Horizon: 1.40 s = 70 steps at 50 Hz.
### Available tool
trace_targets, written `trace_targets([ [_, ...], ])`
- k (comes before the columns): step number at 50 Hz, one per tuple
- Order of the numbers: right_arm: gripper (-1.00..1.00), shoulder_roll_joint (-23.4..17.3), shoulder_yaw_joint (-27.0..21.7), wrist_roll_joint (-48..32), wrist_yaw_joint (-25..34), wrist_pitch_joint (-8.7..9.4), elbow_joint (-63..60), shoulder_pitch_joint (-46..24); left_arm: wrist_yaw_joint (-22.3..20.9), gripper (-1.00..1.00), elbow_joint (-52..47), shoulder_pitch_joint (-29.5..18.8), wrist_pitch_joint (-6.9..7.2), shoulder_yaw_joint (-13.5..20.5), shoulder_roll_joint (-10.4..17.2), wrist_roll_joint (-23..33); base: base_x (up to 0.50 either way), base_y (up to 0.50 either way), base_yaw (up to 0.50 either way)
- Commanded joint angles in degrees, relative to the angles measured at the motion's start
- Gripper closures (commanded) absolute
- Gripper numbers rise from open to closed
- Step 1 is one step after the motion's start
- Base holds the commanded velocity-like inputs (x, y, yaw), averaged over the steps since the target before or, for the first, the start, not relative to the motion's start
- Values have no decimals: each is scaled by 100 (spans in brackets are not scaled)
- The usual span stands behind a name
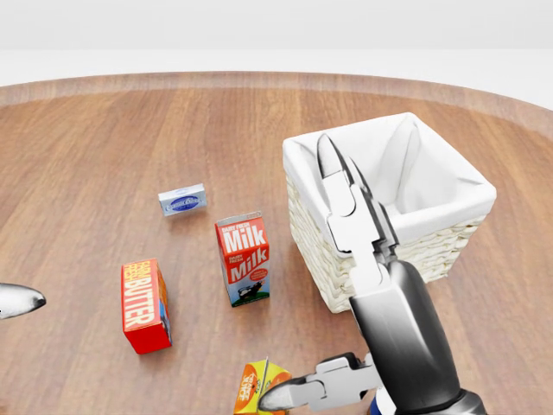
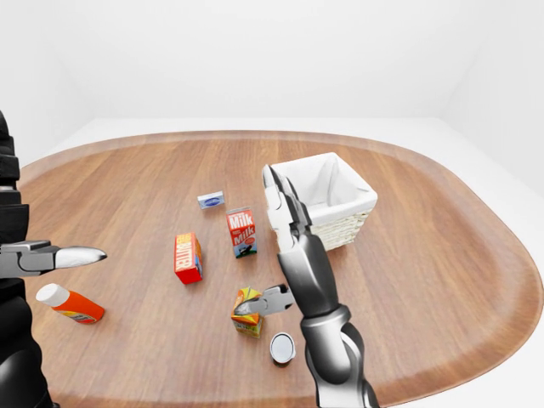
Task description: Pick up the orange juice, and put it in the basket.
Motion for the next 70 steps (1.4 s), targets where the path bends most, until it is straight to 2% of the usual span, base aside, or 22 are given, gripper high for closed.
trace_targets([
  [1,-100,-19,369,-524,94,0,97,68,-30,-100,38,2,0,-24,-6,40,0,0,0],
  [23,-100,-162,867,-1012,-53,0,962,297,-55,-100,-43,25,0,3,-14,32,0,0,0],
  [30,-100,-196,866,-991,-252,-294,1506,328,-51,-100,-78,31,0,15,-15,22,0,0,0],
  [51,-100,-160,811,-1285,-412,-664,2463,275,-51,-100,-170,49,0,59,-16,-7,0,0,0],
  [62,-100,-102,674,-1246,-551,-950,3092,212,-38,-100,-195,49,0,65,-15,-22,0,0,0],
  [70,-100,-81,576,-1162,-682,-1000,3470,184,-29,-100,-192,44,0,66,-13,-20,0,0,0],
])
